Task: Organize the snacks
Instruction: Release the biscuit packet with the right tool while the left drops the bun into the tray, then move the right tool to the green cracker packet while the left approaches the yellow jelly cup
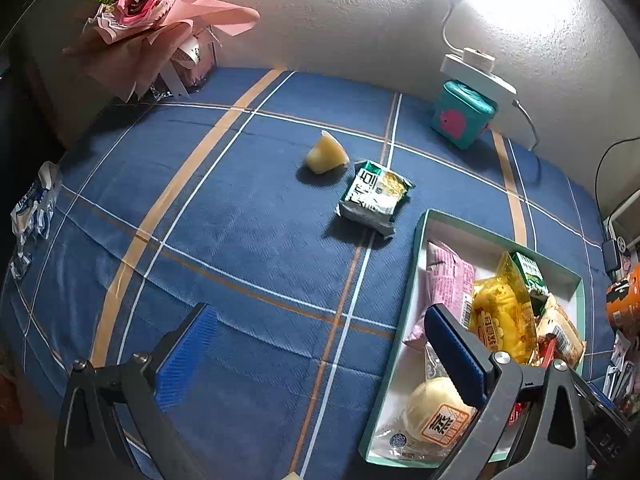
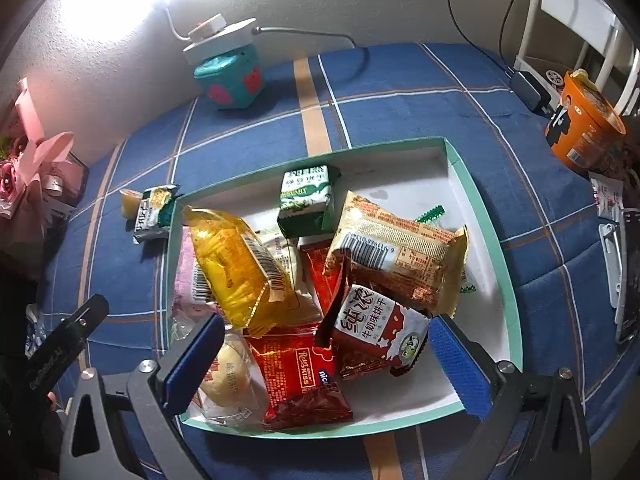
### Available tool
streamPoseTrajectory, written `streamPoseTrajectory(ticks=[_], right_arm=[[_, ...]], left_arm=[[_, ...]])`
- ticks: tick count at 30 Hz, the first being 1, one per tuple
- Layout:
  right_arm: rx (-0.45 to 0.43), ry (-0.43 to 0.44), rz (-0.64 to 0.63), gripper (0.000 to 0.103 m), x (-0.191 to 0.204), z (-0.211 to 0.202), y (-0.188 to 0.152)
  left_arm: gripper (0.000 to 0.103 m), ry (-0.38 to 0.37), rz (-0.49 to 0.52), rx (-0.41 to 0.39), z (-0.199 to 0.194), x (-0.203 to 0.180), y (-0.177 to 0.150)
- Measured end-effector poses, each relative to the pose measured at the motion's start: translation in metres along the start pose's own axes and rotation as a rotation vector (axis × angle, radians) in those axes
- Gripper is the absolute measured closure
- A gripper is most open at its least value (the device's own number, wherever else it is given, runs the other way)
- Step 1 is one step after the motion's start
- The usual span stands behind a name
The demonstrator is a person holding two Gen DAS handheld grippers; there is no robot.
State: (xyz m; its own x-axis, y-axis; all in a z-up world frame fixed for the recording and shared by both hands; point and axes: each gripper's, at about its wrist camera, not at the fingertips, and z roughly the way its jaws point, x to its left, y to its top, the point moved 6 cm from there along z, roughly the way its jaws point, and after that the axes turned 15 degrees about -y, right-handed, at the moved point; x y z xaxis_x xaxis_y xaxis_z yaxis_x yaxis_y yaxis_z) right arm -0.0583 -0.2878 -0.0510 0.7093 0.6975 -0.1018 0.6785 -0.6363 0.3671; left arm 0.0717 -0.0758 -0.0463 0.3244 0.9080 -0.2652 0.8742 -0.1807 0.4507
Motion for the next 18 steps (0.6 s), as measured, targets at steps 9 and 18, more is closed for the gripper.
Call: streamPoseTrajectory(ticks=[9,18], right_arm=[[-0.126,0.042,-0.067,0.0,0.035,-0.027,0.013],[-0.194,0.098,-0.093,0.0,0.076,-0.035,0.04]], left_arm=[[0.0,0.067,0.062,-0.069,-0.002,0.008,0.033],[0.0,0.052,0.033,-0.066,0.013,0.027,0.059]])
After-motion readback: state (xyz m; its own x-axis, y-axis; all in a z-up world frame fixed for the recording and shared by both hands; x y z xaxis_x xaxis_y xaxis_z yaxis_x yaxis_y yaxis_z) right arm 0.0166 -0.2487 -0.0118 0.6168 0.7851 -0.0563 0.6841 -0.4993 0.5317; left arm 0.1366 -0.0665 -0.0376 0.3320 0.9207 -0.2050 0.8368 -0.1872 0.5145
